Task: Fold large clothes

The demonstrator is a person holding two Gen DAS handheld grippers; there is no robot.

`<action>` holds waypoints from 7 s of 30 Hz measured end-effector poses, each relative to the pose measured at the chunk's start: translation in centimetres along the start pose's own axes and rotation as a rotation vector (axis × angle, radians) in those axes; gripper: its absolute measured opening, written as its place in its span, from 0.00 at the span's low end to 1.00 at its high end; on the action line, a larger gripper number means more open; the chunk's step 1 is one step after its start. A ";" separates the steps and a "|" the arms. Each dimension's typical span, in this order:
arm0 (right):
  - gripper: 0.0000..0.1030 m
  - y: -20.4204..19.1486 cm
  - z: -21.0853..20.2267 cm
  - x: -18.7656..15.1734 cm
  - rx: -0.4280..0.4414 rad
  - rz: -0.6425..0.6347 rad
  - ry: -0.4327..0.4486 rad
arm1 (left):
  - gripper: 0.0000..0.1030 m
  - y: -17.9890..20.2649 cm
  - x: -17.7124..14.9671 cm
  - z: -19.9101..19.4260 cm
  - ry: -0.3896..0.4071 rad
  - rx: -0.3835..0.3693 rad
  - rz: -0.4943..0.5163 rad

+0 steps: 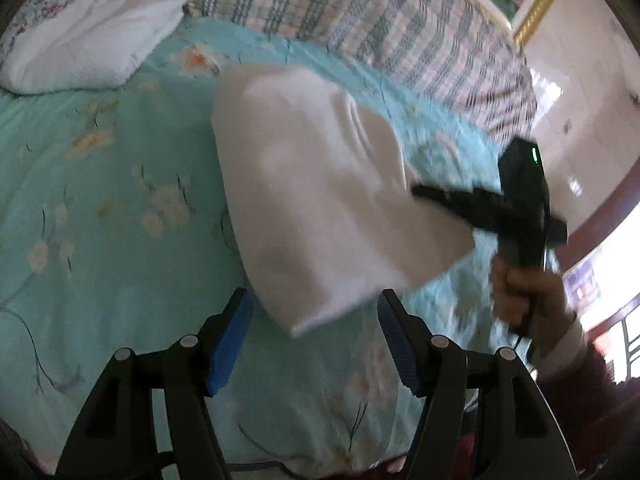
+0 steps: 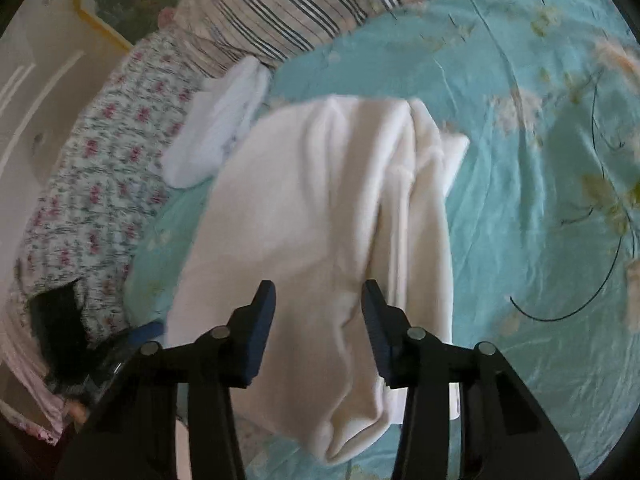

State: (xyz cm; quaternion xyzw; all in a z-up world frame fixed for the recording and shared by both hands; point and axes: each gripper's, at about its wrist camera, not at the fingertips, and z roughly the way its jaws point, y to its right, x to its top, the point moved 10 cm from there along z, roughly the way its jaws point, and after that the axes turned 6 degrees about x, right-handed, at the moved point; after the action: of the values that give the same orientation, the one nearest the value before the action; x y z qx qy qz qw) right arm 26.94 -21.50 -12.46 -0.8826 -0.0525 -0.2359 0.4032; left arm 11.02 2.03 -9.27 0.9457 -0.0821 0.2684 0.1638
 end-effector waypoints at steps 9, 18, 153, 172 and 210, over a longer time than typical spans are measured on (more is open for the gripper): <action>0.44 0.5 0.9 0.7 0.025 0.014 -0.022 | 0.63 -0.7 0.0 2.7 0.043 0.290 0.081; 0.08 -0.3 3.6 1.7 0.022 -0.004 -0.060 | 0.29 0.8 0.1 3.7 0.110 0.517 0.248; 0.06 3.5 -3.1 1.7 -0.245 0.010 0.161 | 0.52 0.1 4.8 4.2 0.055 0.117 -0.005; 0.11 4.3 -0.2 -1.6 -0.242 0.012 0.080 | 0.61 -0.7 3.7 6.3 0.031 0.114 0.001; 0.24 6.2 2.8 7.4 -0.292 0.028 0.107 | 0.68 -8.1 18.0 14.2 -0.003 0.183 -0.204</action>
State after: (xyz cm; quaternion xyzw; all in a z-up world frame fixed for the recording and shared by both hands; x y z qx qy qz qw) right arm 36.25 -24.33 -14.88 -0.9187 0.0165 -0.2822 0.2759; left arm 34.98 3.38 -13.25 0.9606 0.0393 0.2552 0.1031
